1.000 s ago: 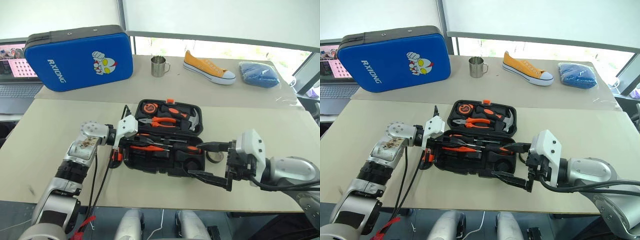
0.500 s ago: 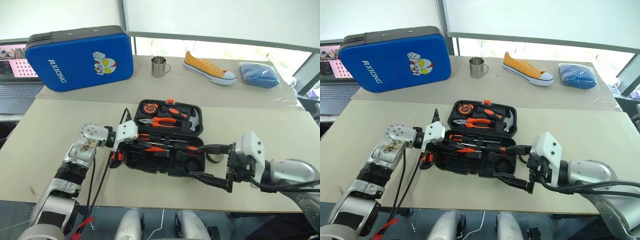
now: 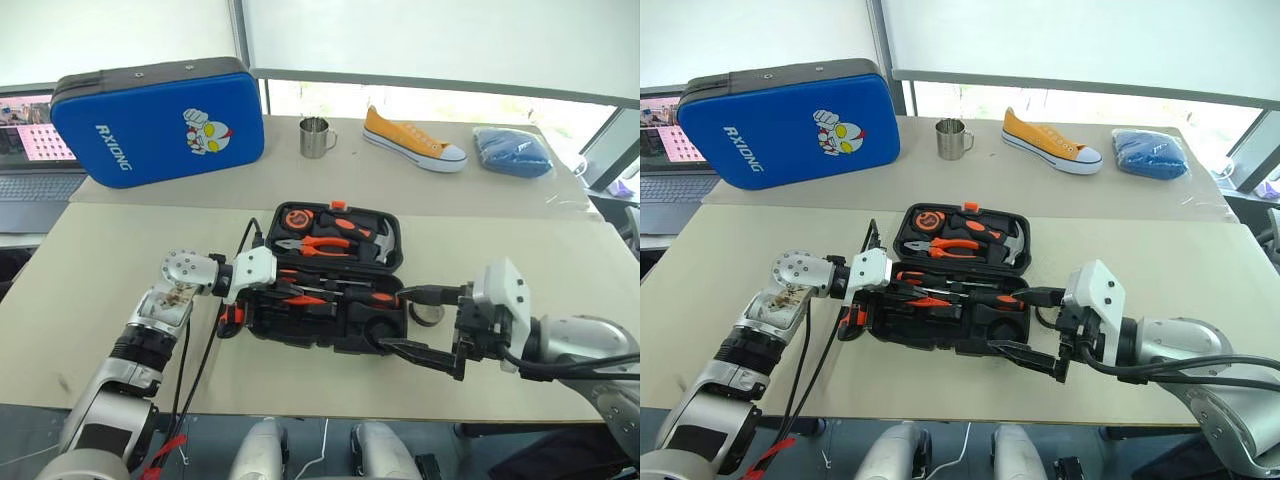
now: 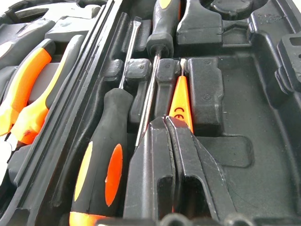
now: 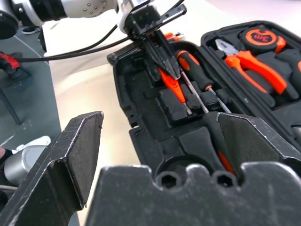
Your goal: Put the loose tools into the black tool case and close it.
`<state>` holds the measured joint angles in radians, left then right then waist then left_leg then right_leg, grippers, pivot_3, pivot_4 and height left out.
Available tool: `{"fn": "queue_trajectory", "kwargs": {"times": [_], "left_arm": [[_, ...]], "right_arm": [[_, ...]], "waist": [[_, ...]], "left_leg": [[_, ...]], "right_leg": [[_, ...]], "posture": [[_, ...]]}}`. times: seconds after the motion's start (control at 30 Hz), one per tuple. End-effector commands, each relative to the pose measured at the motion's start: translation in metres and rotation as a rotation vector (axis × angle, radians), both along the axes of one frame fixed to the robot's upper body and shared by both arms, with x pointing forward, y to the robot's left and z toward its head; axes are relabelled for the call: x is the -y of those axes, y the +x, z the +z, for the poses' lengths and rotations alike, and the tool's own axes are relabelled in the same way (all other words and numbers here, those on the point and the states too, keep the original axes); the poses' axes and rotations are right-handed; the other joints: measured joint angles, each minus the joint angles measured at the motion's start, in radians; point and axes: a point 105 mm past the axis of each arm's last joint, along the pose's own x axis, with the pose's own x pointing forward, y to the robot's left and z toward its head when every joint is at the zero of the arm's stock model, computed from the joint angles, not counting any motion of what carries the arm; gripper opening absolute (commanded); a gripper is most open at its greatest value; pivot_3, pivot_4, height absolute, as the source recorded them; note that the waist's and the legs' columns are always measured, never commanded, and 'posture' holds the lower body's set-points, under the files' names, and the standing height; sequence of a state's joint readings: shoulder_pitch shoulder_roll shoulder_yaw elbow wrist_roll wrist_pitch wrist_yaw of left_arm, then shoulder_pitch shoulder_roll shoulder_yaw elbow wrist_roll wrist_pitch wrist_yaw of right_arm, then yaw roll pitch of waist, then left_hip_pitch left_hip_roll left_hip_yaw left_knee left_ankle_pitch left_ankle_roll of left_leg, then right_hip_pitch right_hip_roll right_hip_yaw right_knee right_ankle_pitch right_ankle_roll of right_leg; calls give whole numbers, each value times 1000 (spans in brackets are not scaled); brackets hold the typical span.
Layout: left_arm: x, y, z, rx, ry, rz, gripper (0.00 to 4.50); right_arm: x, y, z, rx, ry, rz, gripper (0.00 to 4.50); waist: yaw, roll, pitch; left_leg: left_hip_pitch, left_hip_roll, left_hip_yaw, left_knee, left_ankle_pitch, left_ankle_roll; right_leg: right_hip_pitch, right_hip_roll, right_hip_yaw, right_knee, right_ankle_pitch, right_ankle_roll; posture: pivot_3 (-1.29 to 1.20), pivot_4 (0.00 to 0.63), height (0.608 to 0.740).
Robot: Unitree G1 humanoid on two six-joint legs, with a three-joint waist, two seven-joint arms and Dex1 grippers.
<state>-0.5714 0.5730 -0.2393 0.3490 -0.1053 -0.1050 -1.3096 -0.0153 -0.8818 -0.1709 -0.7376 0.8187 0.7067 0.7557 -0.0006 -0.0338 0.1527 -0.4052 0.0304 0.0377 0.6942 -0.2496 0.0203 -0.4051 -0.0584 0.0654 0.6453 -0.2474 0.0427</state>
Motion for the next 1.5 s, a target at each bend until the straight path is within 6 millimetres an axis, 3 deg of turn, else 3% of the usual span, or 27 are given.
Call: {"fn": "queue_trajectory", "kwargs": {"times": [0.03,0.37,0.43,0.6,0.7,0.77,0.9,1.03,1.13,1.23,1.3,1.4,1.5], "left_arm": [[-18,-12,-32,-96,95,46,98],[-15,-4,-43,-122,86,130,98],[-18,-1,-37,-104,81,143,98],[-40,-3,3,-111,16,210,98],[-73,-25,59,-159,-110,318,823],[-94,-36,75,-145,-130,423,1518],[-142,-65,79,-153,-90,657,3108],[-167,-93,68,-195,-22,798,4443],[-169,-105,60,-230,24,865,4443],[-158,-94,63,-300,-21,949,4443],[-144,-84,67,-308,-32,966,4443],[-139,-63,60,-407,-27,1158,4443],[-121,-41,64,-505,-97,1163,4443]], "right_arm": [[-2,0,7,39,12,8,4500],[-4,3,9,47,4,31,4500],[-5,3,10,50,1,41,4500],[-10,3,14,57,9,89,4500],[-15,11,12,52,18,134,4500],[-18,16,10,52,19,161,4500],[-27,19,9,66,20,242,4500],[-32,18,9,90,1,308,4500],[-36,20,13,107,4,342,4500],[-39,20,17,130,-6,371,4500],[-41,18,19,136,-4,378,4500],[-42,16,20,139,4,371,4500],[-41,14,15,127,16,333,4500]], "waist": [[-3,1,-1],[-10,6,-14],[-10,6,-15],[-18,5,-15],[-38,3,-12],[-40,0,-10],[-34,2,-8],[-27,-1,-6],[-14,-4,-5],[4,-4,-5],[9,-5,-4],[12,-5,-4],[12,-7,-4]], "left_leg": [[0,0,0,0,0,0],[3,0,0,-1,0,0],[3,0,1,-1,0,0],[2,1,1,-1,0,0],[1,4,1,-3,0,0],[-1,5,0,-4,0,0],[-2,4,1,-7,0,0],[-2,3,3,-7,0,0],[-2,4,3,-7,0,0],[-1,3,3,-7,0,-1],[-1,3,2,-7,0,-2],[-1,2,2,-7,0,-2],[-1,0,1,-7,0,-1]], "right_leg": [[0,0,0,0,0,0],[2,0,0,0,0,0],[3,0,0,0,0,0],[1,1,1,0,0,0],[-2,2,2,1,-1,-2],[-6,3,1,2,-2,-4],[-8,-1,1,2,-2,-3],[-9,-3,1,1,-3,-2],[-9,-3,1,1,-3,-3],[-9,-3,1,1,-3,-3],[-9,-3,0,1,-3,-3],[-8,-3,0,1,-2,-2],[-7,-1,0,2,-2,-2]], "posture": [[0,150,739],[0,150,739],[0,150,739],[0,150,739],[0,150,739],[0,150,739],[0,150,739],[0,150,739],[0,150,739],[0,150,739],[0,150,739],[0,150,739],[0,150,739]]}}
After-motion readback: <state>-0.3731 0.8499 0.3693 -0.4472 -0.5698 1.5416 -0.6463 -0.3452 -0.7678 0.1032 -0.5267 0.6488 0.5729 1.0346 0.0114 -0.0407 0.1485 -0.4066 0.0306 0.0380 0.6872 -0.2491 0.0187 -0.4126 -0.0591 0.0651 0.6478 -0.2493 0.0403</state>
